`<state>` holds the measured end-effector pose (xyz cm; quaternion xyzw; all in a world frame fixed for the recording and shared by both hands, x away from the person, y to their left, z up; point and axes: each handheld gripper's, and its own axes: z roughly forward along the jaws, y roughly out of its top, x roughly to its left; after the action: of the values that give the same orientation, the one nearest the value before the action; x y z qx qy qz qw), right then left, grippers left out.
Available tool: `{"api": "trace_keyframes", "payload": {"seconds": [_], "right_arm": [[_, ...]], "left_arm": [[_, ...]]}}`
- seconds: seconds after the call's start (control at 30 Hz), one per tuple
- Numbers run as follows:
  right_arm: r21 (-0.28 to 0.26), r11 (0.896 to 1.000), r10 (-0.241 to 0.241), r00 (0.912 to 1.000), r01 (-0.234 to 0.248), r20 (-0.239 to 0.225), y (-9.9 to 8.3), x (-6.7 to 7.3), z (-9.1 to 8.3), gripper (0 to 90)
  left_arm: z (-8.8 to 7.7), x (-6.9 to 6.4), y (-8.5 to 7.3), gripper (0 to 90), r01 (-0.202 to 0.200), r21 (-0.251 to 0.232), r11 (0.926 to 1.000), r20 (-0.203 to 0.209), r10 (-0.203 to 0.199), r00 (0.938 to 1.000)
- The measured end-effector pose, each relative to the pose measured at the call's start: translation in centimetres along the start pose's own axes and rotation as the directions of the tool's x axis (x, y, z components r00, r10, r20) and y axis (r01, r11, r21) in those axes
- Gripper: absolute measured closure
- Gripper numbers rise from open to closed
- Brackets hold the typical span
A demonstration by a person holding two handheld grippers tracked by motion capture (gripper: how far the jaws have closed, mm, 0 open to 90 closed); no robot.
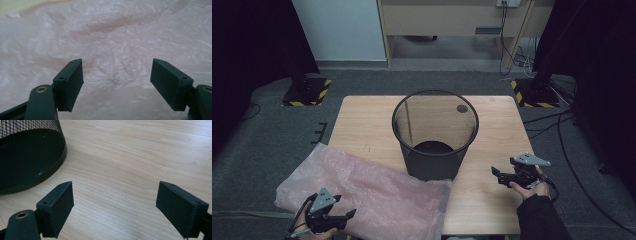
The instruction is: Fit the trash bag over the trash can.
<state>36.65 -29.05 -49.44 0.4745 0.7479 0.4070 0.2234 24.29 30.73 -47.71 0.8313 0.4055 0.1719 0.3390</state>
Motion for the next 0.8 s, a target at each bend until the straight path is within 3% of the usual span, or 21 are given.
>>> {"api": "trace_keyframes", "payload": {"seconds": [0.03, 0.07, 0.13, 0.23, 0.37, 0.4, 0.53, 0.57, 0.63, 0.67, 0.8], "right_arm": [[0.001, 1.000, 0.000, 1.0000, 0.000, -0.001, 0.0, 0.0, 0.0, 14.3], [0.002, 1.000, 0.000, 1.0000, 0.000, 0.000, 0.0, 0.0, 0.0, 14.2], [0.006, 1.000, 0.002, 1.0000, -0.002, -0.001, -0.1, 0.0, 0.0, 14.2], [0.013, 1.000, -0.003, 1.0000, 0.003, 0.000, -0.1, 0.0, 0.1, 14.2], [0.022, 1.000, -0.004, 1.0000, 0.004, 0.003, -0.2, 0.1, 0.2, 14.2], [0.022, 1.000, -0.005, 1.0000, 0.005, 0.002, -0.2, 0.1, 0.2, 14.2], [0.019, 1.000, -0.012, 0.9999, 0.012, -0.002, -0.2, 0.2, 0.2, 14.1], [0.020, 1.000, -0.017, 0.9998, 0.017, -0.004, -0.2, 0.1, 0.2, 14.0], [0.019, 1.000, -0.015, 0.9999, 0.015, -0.004, -0.2, 0.1, 0.2, 14.0], [0.021, 1.000, -0.021, 0.9998, 0.021, -0.002, -0.3, 0.1, 0.3, 13.8], [0.022, 0.999, -0.023, 0.9997, 0.023, -0.003, -0.2, 0.1, 0.2, 13.5]], "left_arm": [[-0.3, 0.3, 0.0, 25.4, -0.018, -0.006, 0.9998, 0.000, 0.018, 0.9998], [-0.8, 1.1, -0.3, 25.4, -0.064, -0.020, 0.9978, -0.003, 0.064, 0.9980], [-1.4, 1.7, -0.9, 24.7, -0.084, -0.031, 0.9960, 0.005, 0.084, 0.9964], [-1.6, 2.1, -1.7, 24.1, -0.085, -0.041, 0.9955, 0.015, 0.086, 0.9962], [-1.8, 2.5, -3.8, 23.9, -0.081, -0.069, 0.9943, 0.057, 0.085, 0.9948], [-1.8, 2.5, -4.6, 23.9, -0.076, -0.062, 0.9952, 0.073, 0.081, 0.9941], [-2.2, 2.6, -5.4, 24.4, -0.079, -0.061, 0.9950, 0.073, 0.083, 0.9938], [-2.5, 2.7, -5.4, 24.8, -0.107, -0.055, 0.9928, 0.067, 0.110, 0.9916], [-2.5, 2.6, -5.4, 24.9, -0.121, -0.051, 0.9913, 0.066, 0.124, 0.9900], [-2.4, 2.5, -5.3, 25.8, -0.149, -0.037, 0.9881, 0.078, 0.152, 0.9853], [-1.8, 2.3, -5.3, 26.3, -0.175, -0.007, 0.9846, 0.091, 0.175, 0.9804]]}}
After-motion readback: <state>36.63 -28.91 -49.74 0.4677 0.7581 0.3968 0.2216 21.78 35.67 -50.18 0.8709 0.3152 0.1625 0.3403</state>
